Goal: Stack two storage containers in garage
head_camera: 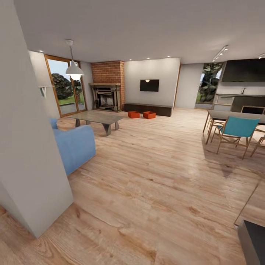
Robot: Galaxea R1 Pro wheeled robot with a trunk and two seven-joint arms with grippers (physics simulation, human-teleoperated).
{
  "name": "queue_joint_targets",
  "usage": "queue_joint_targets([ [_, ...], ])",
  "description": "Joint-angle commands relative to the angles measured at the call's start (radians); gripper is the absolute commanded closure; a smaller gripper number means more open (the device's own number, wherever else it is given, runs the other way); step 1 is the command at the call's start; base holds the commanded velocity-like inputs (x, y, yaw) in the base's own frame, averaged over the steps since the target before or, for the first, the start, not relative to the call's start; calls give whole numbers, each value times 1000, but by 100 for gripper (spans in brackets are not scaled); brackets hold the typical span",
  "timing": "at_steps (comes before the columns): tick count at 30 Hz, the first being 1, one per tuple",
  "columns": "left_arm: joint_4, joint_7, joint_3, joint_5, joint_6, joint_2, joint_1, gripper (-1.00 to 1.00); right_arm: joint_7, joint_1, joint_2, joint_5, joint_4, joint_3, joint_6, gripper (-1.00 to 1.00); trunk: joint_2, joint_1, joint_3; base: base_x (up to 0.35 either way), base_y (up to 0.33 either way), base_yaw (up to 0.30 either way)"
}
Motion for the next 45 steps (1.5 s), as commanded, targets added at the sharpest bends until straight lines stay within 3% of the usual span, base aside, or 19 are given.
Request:
queue_joint_targets([
  [1, -1, 1, 0, 1, 1, 0, 0, -100, -1, -1, 1, -8, 3, 8, -6, -100, 0, 1, -1, 320, 0, 0],
  [45, 5, 5, 5, 3, 26, 2, 0, -100, -1, 0, -2, -5, 3, 8, -7, -100, 0, 1, -1, 320, 0, 0],
])
